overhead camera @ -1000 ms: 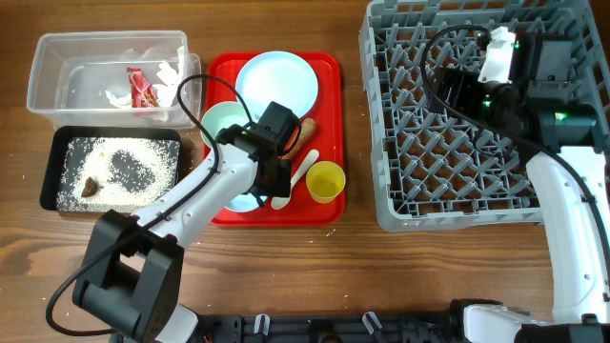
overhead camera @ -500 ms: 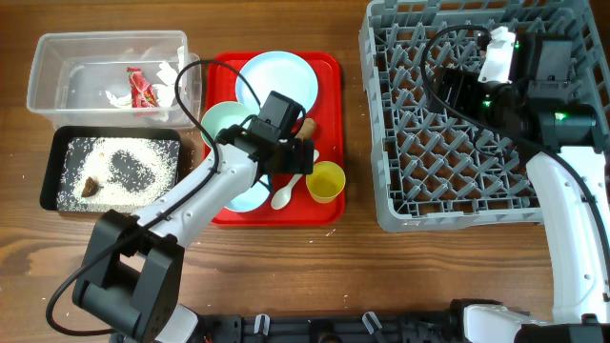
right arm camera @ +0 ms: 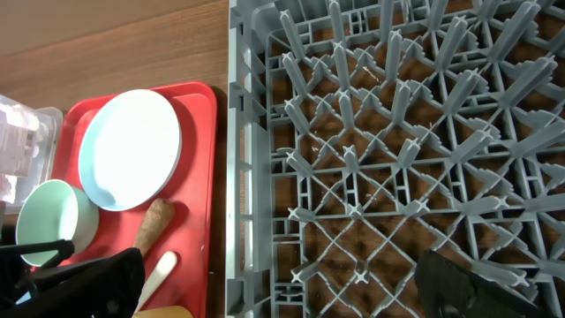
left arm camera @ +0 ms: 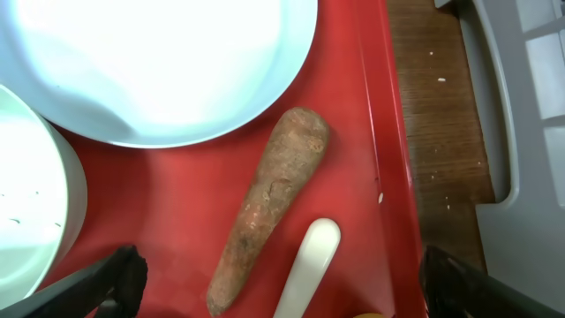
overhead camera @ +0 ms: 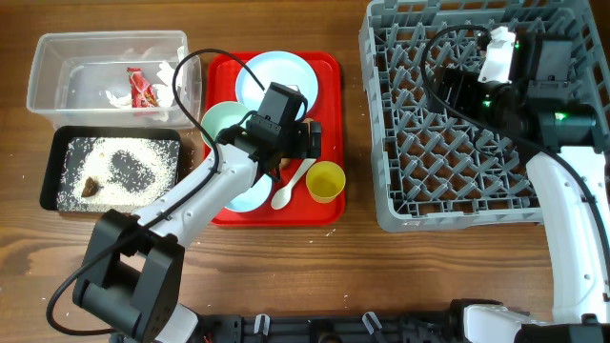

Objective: Sort waste into correct bins and load items into the dishwasher rack
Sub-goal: 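Set the blue bowl back on the red tray with the left gripper, then grasp the carrot scrap with the left gripper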

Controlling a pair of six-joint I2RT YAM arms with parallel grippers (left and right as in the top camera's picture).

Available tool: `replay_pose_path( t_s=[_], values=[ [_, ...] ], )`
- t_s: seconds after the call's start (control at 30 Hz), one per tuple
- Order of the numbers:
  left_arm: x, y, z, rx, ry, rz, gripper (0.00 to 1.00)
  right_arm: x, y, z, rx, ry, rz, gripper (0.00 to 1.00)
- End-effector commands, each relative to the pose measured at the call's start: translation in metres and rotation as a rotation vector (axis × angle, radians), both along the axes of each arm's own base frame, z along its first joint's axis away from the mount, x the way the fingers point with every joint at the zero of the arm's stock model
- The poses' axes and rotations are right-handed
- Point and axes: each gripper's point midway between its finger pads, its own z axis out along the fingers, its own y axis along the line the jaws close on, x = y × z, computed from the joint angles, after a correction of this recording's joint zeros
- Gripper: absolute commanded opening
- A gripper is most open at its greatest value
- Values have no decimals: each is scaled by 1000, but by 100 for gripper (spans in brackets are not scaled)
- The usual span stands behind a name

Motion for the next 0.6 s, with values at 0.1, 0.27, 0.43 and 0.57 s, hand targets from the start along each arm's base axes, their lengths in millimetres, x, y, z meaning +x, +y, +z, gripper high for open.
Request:
replay_pose_path(
  t_s=[0.1, 0.27, 0.43, 0.57],
  values=[
    [0, 0, -1, 8, -4, -1, 100, 0, 1, 0, 1, 12, -3, 100],
    [0, 0, -1, 8, -4, 0, 100, -1, 1, 0, 1, 15, -3, 100],
    [0, 0, -1, 8, -4, 0, 100, 0, 1, 0, 0, 13, -3, 100],
    [0, 0, -1, 8, -4, 0, 100, 0, 1, 0, 0, 12, -3, 100]
  ],
)
